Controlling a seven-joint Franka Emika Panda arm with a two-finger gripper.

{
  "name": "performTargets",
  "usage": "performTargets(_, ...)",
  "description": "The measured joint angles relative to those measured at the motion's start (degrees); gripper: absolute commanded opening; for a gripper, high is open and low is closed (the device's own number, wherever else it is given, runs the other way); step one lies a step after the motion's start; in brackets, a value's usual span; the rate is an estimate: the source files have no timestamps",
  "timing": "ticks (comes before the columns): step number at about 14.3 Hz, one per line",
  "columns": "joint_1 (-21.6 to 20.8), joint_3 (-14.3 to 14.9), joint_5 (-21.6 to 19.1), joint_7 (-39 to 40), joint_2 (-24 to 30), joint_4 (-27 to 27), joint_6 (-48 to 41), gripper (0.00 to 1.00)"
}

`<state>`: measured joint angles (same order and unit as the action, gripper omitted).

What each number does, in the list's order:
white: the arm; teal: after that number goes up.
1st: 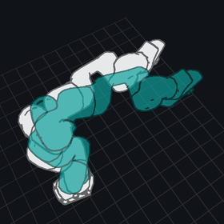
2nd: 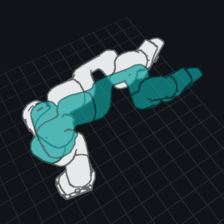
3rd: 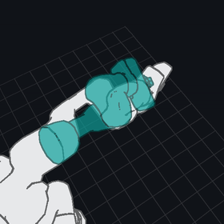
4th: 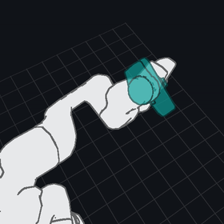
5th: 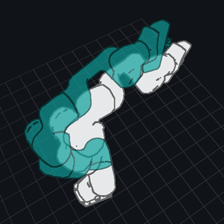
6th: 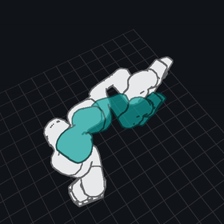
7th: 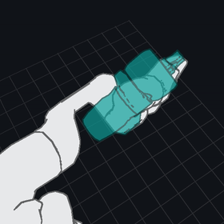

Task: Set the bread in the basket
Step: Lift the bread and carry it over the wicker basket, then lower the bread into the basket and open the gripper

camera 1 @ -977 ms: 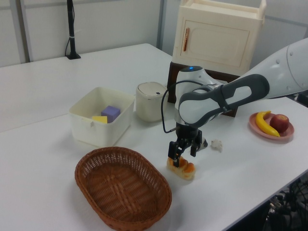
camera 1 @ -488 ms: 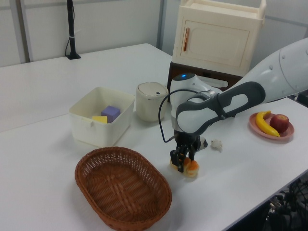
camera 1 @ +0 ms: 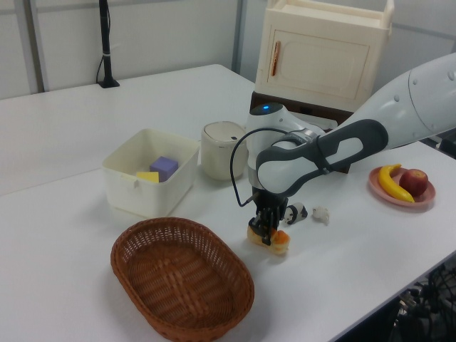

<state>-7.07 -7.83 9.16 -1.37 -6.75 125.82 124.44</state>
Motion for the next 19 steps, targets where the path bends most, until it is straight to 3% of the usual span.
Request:
performTargets(4, 0.2, 0.1, 0.4, 4.4, 0.0, -5.0, -5.8, 0.0)
performTargets(10, 0.1, 0.0, 0.2, -1.7, 1.1, -15.0, -6.7, 0.0)
performTargets(15, -1.8, -6.9, 0.1, -9.2, 1.6, -15.7, -6.9, 0.0)
performTargets(19, -6.2, -8.0, 0.1, -11.0, 1.1, -15.4, -7.0, 0.0)
